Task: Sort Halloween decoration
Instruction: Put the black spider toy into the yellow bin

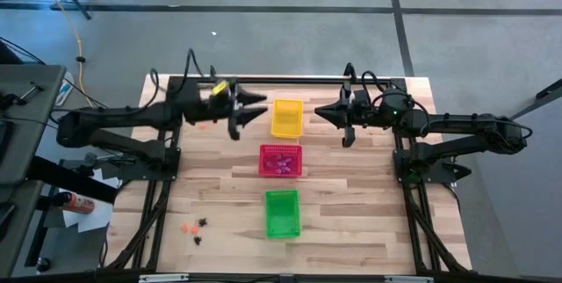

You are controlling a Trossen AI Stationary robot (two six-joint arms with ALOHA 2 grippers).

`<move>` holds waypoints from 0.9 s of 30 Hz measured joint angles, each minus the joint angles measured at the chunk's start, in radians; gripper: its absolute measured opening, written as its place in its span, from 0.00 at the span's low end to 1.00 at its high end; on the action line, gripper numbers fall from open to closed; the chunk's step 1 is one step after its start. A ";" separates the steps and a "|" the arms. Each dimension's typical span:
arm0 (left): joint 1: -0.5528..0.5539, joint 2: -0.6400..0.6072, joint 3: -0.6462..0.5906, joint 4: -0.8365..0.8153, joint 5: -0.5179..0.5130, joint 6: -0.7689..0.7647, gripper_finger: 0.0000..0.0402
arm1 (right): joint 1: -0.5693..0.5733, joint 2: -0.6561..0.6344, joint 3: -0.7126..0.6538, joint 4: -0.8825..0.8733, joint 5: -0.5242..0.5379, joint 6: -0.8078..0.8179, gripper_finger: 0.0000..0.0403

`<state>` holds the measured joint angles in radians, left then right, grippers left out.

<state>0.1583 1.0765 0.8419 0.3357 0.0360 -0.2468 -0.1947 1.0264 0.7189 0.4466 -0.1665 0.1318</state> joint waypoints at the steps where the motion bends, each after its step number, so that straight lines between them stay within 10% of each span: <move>1: -0.012 -0.010 -0.039 0.036 -0.011 -0.011 0.43 | 0.000 0.000 0.000 0.000 0.000 0.000 0.03; 21: -0.048 -0.040 -0.149 0.078 -0.107 0.128 0.43 | 0.000 0.015 0.000 -0.017 0.001 0.001 0.03; 27: -0.048 -0.040 -0.149 0.078 -0.107 0.128 0.43 | -0.001 0.015 0.016 -0.065 0.229 0.185 0.07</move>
<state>0.1101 1.0367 0.6926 0.4133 -0.0711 -0.1188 -0.1959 1.0418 0.7350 0.3815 0.0621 0.3168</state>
